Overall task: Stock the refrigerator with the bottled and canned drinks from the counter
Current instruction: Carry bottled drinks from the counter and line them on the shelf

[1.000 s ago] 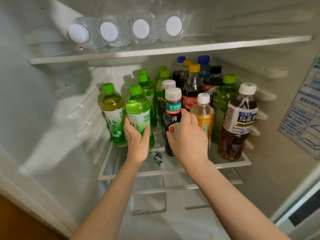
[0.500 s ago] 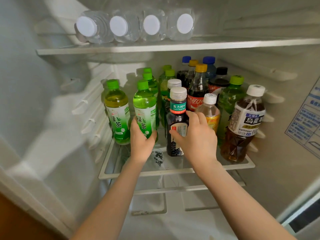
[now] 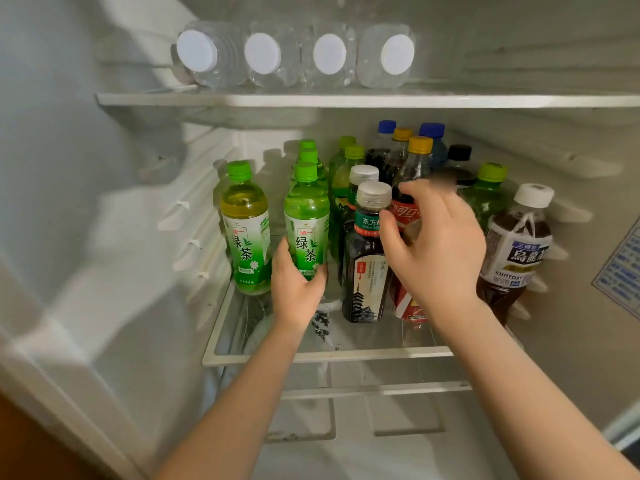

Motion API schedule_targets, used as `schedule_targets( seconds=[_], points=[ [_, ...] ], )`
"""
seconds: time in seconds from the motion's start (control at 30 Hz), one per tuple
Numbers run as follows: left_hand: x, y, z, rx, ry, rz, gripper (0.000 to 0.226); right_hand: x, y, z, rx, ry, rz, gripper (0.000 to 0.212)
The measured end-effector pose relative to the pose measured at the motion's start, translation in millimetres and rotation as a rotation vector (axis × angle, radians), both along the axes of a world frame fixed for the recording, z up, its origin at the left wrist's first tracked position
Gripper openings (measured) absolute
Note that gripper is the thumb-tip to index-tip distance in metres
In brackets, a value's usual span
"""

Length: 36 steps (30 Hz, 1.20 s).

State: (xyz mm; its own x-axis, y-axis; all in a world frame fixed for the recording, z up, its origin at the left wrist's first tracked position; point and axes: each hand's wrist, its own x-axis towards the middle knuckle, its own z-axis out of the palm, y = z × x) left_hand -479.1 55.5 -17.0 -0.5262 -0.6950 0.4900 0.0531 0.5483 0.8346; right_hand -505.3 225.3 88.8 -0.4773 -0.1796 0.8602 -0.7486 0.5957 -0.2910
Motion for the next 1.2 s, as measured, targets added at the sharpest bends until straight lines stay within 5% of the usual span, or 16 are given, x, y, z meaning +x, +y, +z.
schedule_targets(
  seconds=[0.5, 1.2],
  points=[
    [-4.8, -2.9, 0.6, -0.011, -0.032, 0.004, 0.058, -18.2, -12.5, 2.9, 0.140, -0.005, 0.105, 0.052],
    [-1.2, -6.9, -1.2, -0.043, -0.030, -0.027, 0.055, -22.2, -19.8, 5.7, 0.146, -0.068, 0.146, 0.039]
  ],
)
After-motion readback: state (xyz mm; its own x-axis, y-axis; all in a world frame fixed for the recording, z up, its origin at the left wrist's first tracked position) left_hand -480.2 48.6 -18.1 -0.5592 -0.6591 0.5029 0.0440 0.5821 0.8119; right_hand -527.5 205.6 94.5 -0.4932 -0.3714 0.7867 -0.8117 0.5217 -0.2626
